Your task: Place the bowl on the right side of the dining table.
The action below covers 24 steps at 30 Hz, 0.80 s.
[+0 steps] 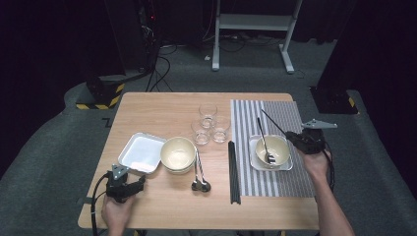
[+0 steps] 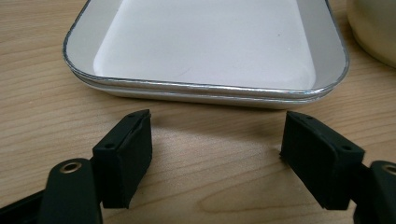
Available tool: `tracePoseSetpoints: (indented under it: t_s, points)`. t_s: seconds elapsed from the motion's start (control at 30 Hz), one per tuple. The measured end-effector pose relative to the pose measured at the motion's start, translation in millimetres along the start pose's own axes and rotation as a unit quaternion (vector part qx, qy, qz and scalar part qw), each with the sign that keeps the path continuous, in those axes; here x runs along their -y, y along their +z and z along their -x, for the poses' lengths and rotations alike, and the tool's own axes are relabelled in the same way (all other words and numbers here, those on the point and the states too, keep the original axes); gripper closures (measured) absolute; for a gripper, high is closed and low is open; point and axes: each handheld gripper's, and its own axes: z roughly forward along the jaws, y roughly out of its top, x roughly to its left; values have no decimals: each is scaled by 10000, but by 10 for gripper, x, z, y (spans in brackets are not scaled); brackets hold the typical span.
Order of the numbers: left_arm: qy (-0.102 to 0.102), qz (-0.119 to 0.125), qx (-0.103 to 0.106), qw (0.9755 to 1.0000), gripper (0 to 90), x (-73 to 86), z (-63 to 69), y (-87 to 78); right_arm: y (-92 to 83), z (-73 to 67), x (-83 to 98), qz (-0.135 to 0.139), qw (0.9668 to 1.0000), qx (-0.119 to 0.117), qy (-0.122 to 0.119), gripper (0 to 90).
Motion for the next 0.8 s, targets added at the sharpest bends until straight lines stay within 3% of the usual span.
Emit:
tracePoseSetpoints:
  t_s: [0.53,0.8]
  points:
    - [19,-18,-45,10000,250,-2,3,0,191,127,82,-225,9997,-3,22,860]
    - [9,-14,-54,10000,250,-3,6,2,274,198,217,-357,9993,-67,93,860]
